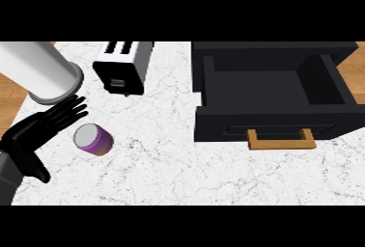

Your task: Pick up the can, place it into the drawer and close the drawer

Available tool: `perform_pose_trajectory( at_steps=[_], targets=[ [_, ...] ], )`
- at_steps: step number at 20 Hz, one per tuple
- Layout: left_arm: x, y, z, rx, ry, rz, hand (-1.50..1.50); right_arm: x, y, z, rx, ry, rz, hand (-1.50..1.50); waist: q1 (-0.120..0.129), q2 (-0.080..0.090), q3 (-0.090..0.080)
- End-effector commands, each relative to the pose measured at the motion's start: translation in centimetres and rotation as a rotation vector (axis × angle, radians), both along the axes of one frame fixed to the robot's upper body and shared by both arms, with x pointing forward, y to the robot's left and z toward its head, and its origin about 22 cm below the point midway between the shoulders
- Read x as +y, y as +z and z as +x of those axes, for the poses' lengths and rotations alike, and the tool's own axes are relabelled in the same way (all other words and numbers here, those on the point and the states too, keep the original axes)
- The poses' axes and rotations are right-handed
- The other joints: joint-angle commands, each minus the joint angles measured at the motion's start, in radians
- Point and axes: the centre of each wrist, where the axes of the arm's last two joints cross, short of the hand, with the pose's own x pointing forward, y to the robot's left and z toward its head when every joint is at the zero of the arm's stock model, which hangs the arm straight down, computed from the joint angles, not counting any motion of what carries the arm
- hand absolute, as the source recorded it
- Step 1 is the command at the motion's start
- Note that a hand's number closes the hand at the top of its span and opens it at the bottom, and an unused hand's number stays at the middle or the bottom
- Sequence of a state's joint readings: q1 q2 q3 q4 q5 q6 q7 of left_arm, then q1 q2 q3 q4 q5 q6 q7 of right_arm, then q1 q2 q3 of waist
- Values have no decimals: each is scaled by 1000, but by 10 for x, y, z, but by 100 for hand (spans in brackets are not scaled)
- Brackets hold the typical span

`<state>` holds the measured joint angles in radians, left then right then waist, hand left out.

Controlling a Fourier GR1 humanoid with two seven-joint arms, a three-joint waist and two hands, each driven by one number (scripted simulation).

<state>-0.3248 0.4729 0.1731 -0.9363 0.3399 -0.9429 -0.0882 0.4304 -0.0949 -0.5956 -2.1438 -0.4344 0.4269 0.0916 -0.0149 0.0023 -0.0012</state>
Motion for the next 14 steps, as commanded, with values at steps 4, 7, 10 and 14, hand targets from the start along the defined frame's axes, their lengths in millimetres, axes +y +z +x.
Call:
perform_pose_trajectory(
  at_steps=[4,7,10,14],
  targets=[
    [2,-31,11,13,47,15,-150,-2,-12,-1,3,12,-14,-150,-15,5,-1],
    [11,-41,1,10,48,18,-150,2,1,-5,-8,10,-2,-150,-6,3,-1],
    [15,-50,-1,22,63,42,-150,3,2,-4,-1,21,3,-150,-13,6,-2],
    [14,-54,0,25,69,49,-150,-12,3,7,-27,10,-15,-150,-11,8,-2]
  ],
)
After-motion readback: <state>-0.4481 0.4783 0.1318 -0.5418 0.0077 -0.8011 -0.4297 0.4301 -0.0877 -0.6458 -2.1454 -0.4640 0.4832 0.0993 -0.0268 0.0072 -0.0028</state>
